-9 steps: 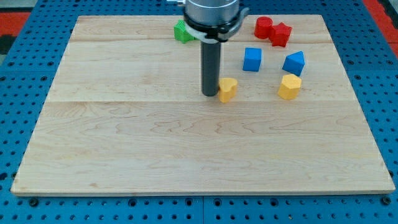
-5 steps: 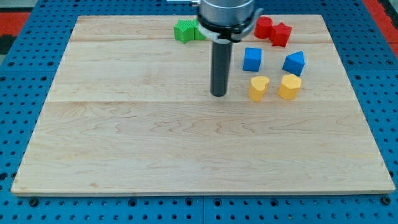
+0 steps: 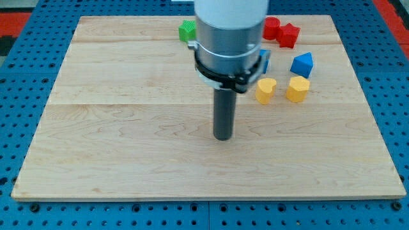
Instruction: Place the blue cube at the left centre
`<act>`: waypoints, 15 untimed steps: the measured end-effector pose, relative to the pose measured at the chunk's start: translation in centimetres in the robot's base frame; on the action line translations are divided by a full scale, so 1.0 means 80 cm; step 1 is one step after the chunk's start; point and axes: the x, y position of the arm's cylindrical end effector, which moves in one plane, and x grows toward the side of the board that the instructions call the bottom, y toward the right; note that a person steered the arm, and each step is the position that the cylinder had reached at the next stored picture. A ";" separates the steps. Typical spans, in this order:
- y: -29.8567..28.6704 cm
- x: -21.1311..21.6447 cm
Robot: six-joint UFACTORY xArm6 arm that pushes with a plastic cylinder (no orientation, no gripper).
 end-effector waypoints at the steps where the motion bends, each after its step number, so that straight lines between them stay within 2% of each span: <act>1: 0.048 0.021; 2: 0.179 0.015; 3: 0.277 -0.010; 4: 0.325 -0.064; 5: 0.334 -0.125; 7: 0.258 -0.220; 9: 0.087 -0.232; 10: 0.063 -0.232; 11: -0.005 -0.232; 13: -0.242 -0.240; 14: -0.302 -0.261; 15: -0.361 -0.257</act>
